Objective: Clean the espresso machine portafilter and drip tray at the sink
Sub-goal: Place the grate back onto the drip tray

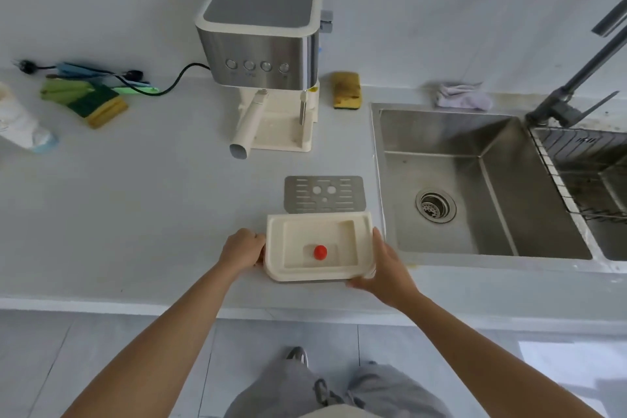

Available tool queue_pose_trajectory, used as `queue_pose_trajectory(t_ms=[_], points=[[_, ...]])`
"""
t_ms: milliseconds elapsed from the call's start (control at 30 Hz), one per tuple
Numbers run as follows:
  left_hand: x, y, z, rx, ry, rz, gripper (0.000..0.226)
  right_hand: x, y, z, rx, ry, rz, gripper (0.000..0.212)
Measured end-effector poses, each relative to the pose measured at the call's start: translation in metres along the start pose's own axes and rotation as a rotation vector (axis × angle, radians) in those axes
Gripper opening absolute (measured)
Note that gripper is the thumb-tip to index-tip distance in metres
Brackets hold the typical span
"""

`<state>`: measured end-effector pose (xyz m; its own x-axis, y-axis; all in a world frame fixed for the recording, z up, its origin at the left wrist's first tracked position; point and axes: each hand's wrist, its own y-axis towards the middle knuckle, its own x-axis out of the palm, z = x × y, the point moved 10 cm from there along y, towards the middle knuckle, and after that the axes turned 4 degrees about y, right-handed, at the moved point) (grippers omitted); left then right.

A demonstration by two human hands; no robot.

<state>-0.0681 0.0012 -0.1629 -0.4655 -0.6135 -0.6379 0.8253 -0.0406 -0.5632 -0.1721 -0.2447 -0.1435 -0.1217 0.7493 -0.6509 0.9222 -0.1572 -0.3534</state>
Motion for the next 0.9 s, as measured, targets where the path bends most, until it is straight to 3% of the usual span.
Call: queue_pose_trajectory(t_ms=[267, 533, 633, 733, 900], points=[[0.012, -0.004, 0.011, 0.043, 0.166, -0.03, 0.037, 0.003, -0.011, 0.014, 0.041, -0.159, 0.001, 0.12], [0.011, -0.002, 0.009, -0.007, 0.092, -0.03, 0.036, 0.003, -0.007, 0.024, 0.081, -0.142, -0.068, 0.123], [-0.007, 0.001, 0.022, 0.012, 0.072, 0.055, 0.028, -0.016, 0.006, 0.026, 0.168, 0.009, -0.036, 0.096], [-0.02, 0.005, 0.05, 0.054, 0.079, 0.106, 0.021, -0.041, 0.023, 0.02, 0.297, 0.361, 0.024, 0.072], [-0.018, 0.029, 0.072, -0.009, -0.21, 0.051, 0.055, -0.054, 0.071, 0.014, 0.435, 0.685, 0.075, 0.068]])
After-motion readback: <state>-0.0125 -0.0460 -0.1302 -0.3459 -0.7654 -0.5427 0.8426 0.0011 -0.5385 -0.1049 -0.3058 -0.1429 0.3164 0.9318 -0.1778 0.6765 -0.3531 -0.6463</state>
